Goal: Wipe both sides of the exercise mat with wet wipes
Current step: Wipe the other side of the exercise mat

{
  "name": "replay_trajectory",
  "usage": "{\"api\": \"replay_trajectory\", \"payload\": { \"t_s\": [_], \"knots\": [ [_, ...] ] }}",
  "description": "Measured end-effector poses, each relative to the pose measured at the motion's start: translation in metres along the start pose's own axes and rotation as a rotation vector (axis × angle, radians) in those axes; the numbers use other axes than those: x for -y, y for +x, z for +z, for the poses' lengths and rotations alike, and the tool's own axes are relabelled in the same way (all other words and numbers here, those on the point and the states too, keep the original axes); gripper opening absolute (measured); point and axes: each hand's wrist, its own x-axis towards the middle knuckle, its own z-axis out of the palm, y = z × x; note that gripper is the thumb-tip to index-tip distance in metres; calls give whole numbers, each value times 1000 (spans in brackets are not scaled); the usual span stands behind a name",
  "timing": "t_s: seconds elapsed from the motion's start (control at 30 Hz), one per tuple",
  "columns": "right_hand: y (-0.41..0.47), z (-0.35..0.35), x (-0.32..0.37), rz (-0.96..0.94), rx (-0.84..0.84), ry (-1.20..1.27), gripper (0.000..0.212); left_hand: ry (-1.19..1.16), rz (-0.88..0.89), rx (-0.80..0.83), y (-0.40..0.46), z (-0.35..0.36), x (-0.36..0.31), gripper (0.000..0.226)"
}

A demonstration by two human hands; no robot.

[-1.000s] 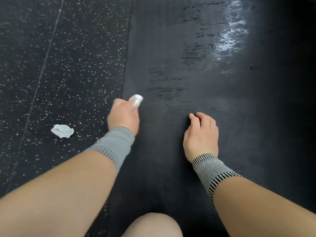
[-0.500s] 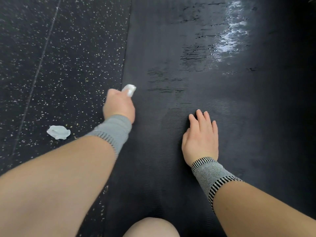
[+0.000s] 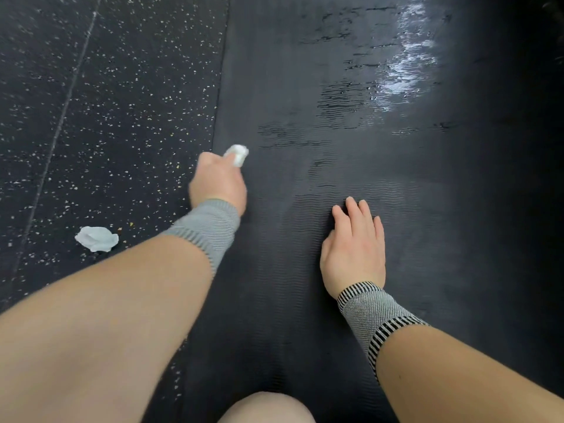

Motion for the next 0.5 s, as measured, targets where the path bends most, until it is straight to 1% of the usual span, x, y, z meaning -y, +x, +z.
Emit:
{"api": "replay_trajectory", "payload": {
  "t_s": [0.07,0.1,0.13,0.17,0.23,0.3,0.33,0.37,0.4,0.43,0.5],
  "knots": [
    [0,0,0,1,3,-2,43,-65,-149,-51,6,-4,20,39],
    [0,-1,0,2,6,-2,44,-122,-203,-15,7,-5,15,38],
    [0,-1,0,2,9,-1,44,-136,-220,-10,4,-2,4,36],
    [0,-1,0,0,12,0,44,-117,-175,-1,-1,0,-13,33],
    [0,-1,0,-3,9,4,44,-103,30,51,-17,6,-49,29],
    [0,-1,-1,-8,-1,9,44,-121,259,136,-37,10,-74,30],
    [0,-1,-2,-11,-2,7,44,-125,332,182,-46,13,-81,30],
    [0,-1,-1,-13,-3,5,44,-145,362,207,-54,14,-79,26],
    [0,-1,-1,-14,-5,5,44,-192,339,168,-56,10,-69,16],
    [0,-1,0,-13,-7,6,44,-213,278,118,-55,3,-53,13],
    [1,-1,0,-10,1,8,44,-174,59,33,-42,2,-16,33]
  ]
}}
